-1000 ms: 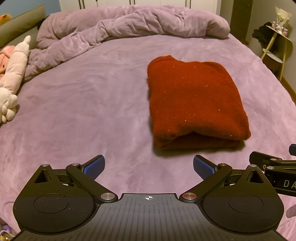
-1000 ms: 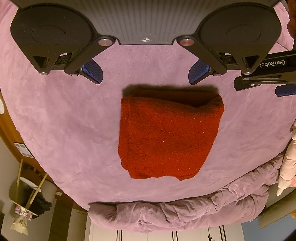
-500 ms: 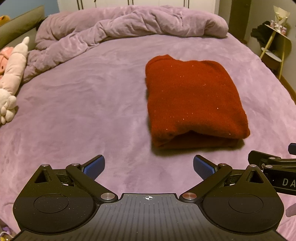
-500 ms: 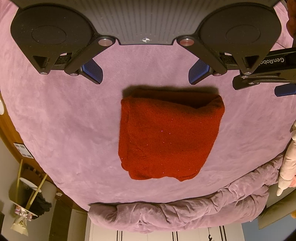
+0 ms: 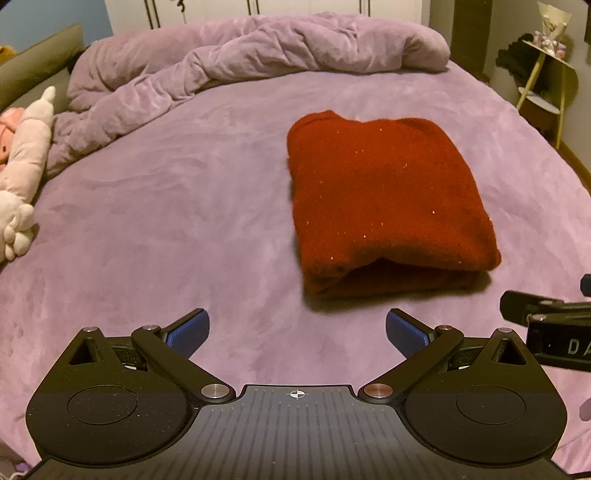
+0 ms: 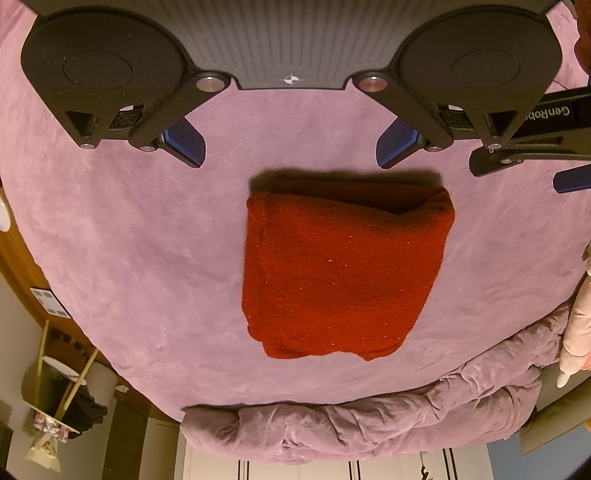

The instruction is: Fold small clothes

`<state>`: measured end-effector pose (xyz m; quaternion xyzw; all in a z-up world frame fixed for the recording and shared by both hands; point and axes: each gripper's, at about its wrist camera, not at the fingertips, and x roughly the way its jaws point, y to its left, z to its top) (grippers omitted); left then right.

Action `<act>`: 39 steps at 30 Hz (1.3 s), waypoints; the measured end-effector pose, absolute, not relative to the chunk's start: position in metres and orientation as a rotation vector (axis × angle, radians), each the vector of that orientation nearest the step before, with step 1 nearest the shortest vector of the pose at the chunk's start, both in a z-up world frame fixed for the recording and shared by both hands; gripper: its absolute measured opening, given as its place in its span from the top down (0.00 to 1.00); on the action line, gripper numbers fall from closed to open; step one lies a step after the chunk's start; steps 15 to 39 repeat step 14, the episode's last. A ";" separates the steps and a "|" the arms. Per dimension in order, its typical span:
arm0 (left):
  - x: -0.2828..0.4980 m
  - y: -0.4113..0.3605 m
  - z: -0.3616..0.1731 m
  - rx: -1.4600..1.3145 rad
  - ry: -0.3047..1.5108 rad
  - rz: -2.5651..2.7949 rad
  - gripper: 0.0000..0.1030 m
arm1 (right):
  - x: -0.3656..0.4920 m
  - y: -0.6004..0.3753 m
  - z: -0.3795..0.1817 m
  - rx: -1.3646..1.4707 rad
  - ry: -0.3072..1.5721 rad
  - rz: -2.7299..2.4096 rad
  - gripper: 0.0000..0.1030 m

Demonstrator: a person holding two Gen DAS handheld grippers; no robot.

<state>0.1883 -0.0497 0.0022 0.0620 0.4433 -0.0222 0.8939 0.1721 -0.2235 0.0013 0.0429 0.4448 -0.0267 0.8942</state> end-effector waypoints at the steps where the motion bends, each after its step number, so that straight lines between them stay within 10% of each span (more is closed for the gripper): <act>1: 0.188 -0.050 0.002 0.131 0.919 -0.051 0.00 | 0.172 -0.224 0.001 0.090 0.922 -0.056 0.04; 39: 0.185 -0.053 0.004 0.151 0.916 -0.064 0.00 | 0.169 -0.223 0.004 0.078 0.913 -0.068 0.04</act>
